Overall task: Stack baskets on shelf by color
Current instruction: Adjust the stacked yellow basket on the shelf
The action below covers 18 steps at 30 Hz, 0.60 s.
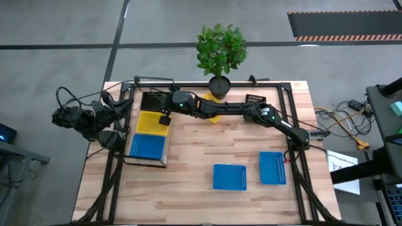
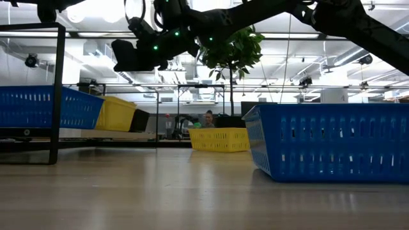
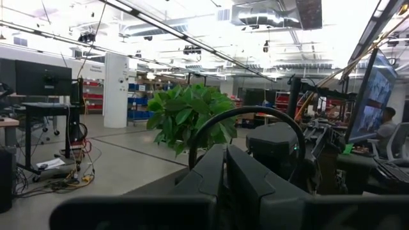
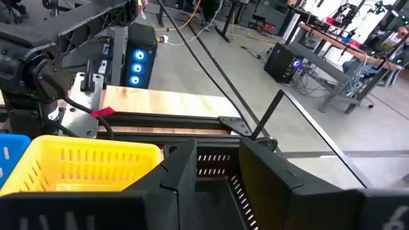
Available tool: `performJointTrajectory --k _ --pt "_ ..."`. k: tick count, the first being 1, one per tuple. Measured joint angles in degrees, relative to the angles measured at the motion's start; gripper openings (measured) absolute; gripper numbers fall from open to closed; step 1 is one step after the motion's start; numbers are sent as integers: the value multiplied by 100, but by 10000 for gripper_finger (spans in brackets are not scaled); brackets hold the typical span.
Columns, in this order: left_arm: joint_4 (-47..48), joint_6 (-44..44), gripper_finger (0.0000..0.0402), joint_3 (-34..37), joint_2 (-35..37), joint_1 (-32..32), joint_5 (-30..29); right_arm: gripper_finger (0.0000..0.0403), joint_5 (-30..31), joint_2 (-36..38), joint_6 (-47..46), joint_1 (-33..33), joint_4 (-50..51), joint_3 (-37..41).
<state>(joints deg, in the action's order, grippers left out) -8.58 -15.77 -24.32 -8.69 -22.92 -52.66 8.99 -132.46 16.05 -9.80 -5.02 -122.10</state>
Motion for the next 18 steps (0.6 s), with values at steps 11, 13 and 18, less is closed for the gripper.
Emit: performJointTrajectory --k 11,13,18 --pt "4 -19 3 25 -2 2 -1 114 -2 426 660 140 676 -9" --pt "2 -20 3 25 -11 2 -1 108 -2 653 745 196 1142 -15" --pt "1 -155 3 25 -88 2 -1 82 2 1177 803 381 2671 -17"
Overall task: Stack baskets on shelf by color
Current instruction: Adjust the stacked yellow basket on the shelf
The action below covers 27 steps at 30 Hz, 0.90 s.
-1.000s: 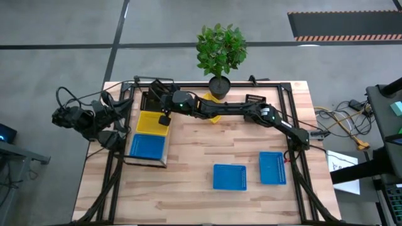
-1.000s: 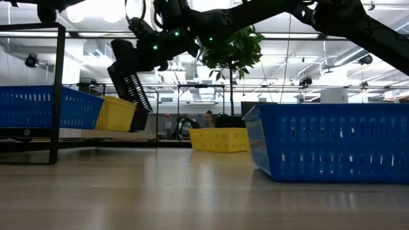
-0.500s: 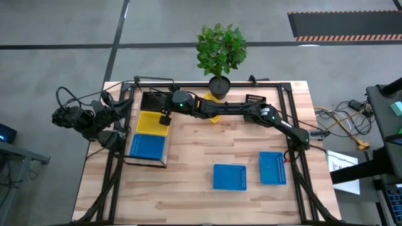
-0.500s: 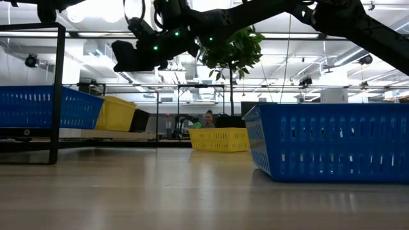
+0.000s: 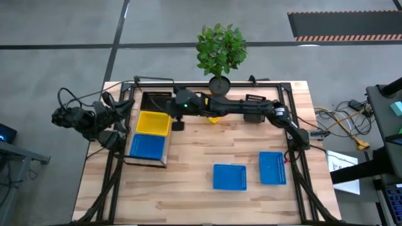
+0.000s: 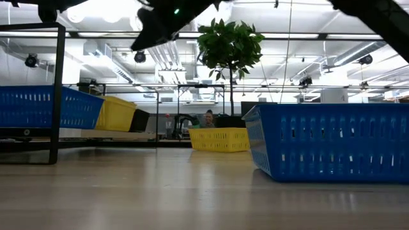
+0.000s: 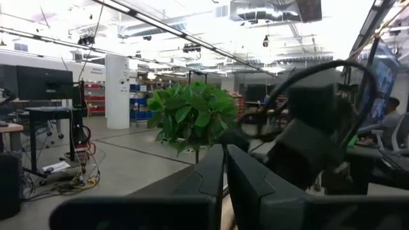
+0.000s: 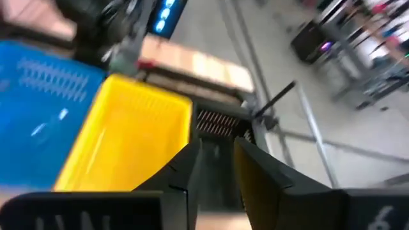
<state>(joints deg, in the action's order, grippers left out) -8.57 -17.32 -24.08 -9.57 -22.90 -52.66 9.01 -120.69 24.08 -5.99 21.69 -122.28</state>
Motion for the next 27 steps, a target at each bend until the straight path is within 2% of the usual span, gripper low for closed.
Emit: performJointTrajectory --k 10,14,17,20,27 --pt "-47 71 3 -96 -692 0 11 27 -2 931 -655 657 2769 138" --pt "-200 201 3 -218 -1221 0 15 13 -4 1241 -925 913 3146 569" --pt "-420 199 3 -329 -1627 -2 17 9 -9 1397 -999 987 2754 1079" --pt "-451 200 3 -465 -1944 -1 16 9 -4 1390 -885 943 1910 1707" --pt "-453 201 3 -568 -2239 -2 15 9 -127 1080 -466 489 -1066 2890"
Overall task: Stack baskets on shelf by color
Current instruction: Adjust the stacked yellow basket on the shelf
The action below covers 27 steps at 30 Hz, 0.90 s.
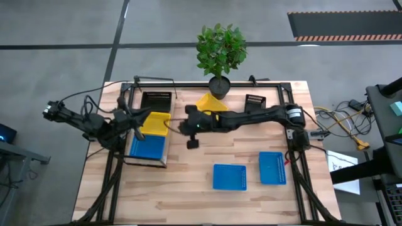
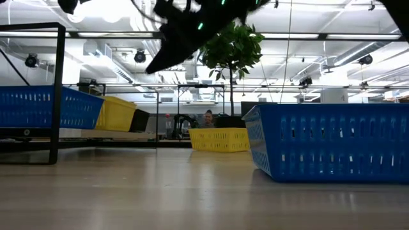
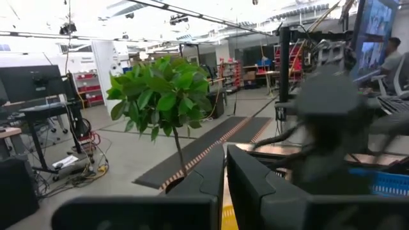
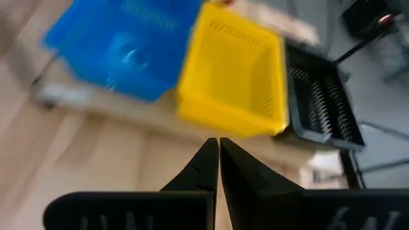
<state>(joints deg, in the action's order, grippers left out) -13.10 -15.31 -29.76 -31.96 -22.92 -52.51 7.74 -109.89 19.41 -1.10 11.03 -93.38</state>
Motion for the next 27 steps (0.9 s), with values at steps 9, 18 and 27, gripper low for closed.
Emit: performJointTrajectory --k 9,18,27 --pt "3 -4 3 12 147 2 0 8 -336 -946 -468 -510 -1132 -141" --pt "5 -9 3 42 152 2 -2 8 -325 -1583 -596 -679 -1067 -743" --pt "10 -13 3 55 174 1 -2 8 -318 -1628 -537 -711 -1018 -997"
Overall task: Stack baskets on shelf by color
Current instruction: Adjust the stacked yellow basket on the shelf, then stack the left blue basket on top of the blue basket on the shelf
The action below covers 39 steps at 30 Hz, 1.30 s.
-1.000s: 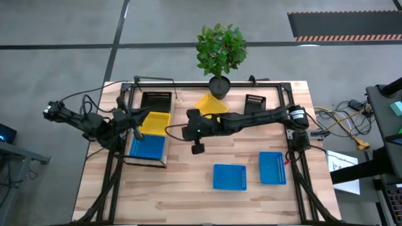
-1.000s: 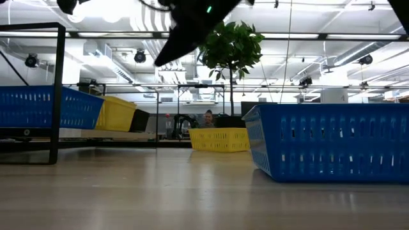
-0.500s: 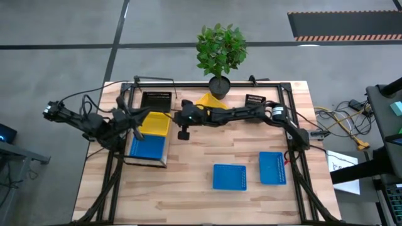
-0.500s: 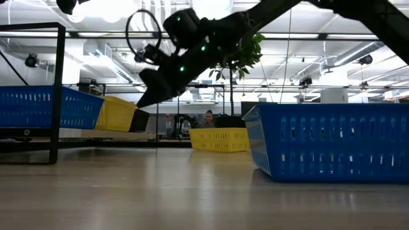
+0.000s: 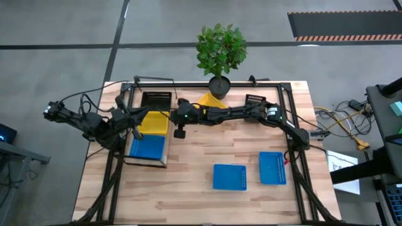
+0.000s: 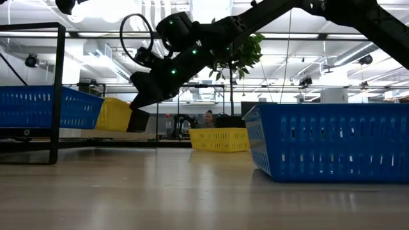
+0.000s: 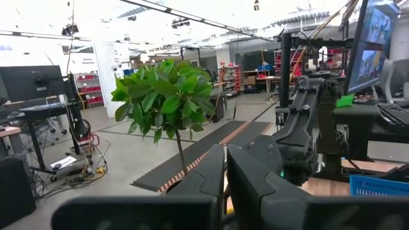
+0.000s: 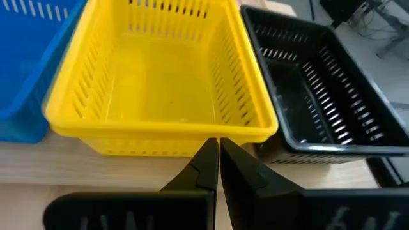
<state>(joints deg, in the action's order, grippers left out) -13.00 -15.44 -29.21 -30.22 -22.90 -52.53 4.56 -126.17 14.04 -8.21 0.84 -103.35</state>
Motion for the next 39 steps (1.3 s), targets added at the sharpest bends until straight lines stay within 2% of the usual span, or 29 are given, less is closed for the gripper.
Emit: performJointTrajectory --k 12,25,39 --pt "-1 -2 3 12 -2 0 0 8 -19 63 -69 51 344 0" --pt "-5 0 3 11 -9 0 0 8 -10 37 -117 411 121 7" --pt "-6 0 3 24 -2 1 0 8 -4 124 -142 434 368 -6"
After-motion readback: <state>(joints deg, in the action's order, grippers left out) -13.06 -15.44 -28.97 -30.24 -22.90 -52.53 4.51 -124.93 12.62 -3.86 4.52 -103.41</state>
